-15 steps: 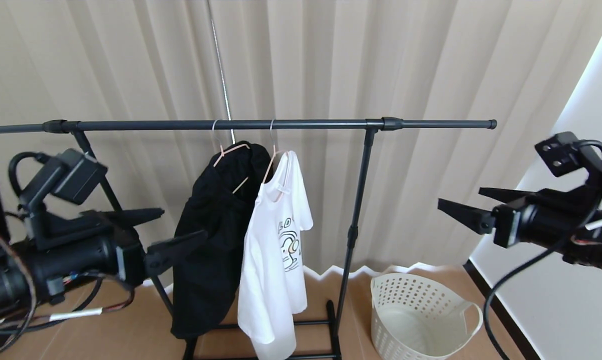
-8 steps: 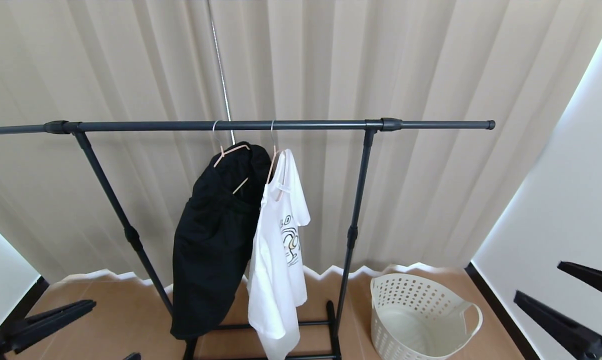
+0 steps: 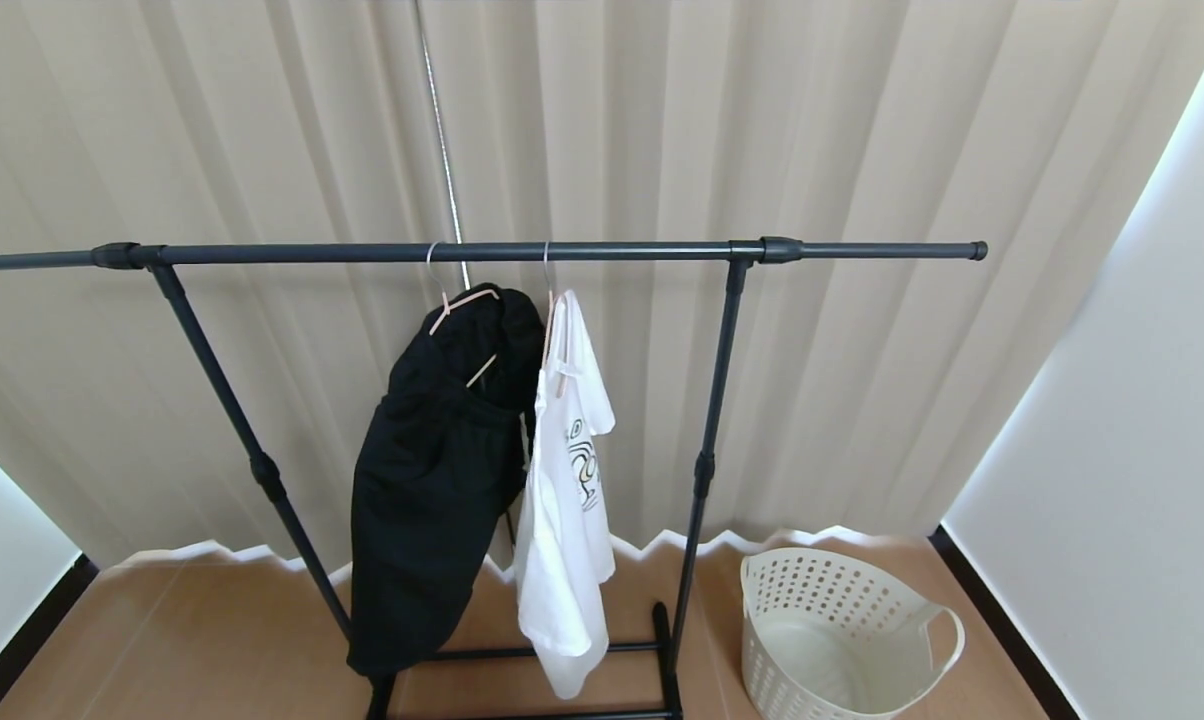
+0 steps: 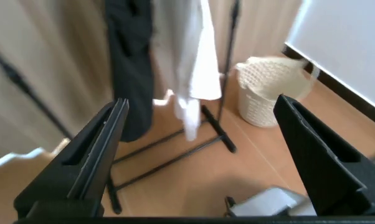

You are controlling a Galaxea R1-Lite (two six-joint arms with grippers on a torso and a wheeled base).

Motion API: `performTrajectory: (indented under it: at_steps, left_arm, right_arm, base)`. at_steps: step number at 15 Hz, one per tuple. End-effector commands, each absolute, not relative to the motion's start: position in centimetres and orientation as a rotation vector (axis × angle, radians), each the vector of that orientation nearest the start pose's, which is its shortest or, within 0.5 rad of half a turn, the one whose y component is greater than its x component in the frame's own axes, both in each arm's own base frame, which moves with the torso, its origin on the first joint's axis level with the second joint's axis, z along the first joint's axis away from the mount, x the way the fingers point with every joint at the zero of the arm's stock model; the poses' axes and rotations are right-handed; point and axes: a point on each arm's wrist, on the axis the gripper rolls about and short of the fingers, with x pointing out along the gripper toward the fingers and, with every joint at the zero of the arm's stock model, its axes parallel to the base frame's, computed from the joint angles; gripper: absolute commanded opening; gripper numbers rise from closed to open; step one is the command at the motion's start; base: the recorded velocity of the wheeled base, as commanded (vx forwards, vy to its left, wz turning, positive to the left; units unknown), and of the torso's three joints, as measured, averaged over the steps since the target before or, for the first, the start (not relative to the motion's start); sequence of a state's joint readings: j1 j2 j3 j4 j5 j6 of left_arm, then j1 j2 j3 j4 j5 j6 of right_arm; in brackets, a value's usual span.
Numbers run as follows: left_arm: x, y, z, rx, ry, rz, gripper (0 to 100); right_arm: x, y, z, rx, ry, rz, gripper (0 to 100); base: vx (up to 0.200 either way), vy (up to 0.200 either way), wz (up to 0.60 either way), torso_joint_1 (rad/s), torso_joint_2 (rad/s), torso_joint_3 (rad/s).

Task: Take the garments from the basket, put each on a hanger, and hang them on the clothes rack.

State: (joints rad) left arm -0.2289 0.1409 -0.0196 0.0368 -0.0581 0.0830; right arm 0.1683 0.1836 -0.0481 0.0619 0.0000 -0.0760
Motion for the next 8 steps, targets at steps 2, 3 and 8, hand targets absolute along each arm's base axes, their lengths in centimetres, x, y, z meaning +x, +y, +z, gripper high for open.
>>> performTrajectory:
  at_steps: [2,3,8]
  left_arm:
    - [-1.64,0.11,7.77,0.088,0.118,-0.166,100]
    - [-1.68,-0.05,7.76,0.099,0.115,-0.089,100]
    - [-2.29,-0.14,7.78,0.07,-0.025,-0.07,100]
  right_arm:
    - [-2.6,-0.04,7.72,-0.073,0.062,-0.016,100]
    - [-2.62,-0.04,7.73,-0.073,0.053,-0.02,100]
    - [-2.57,-0.05,7.61,-0.034,0.054,-0.025,100]
  base:
    - [0.0,0.0,0.0,0.0,0.0,0.0]
    - [0.0,0.0,0.0,0.0,0.0,0.0]
    - [0.0,0.0,0.0,0.0,0.0,0.0]
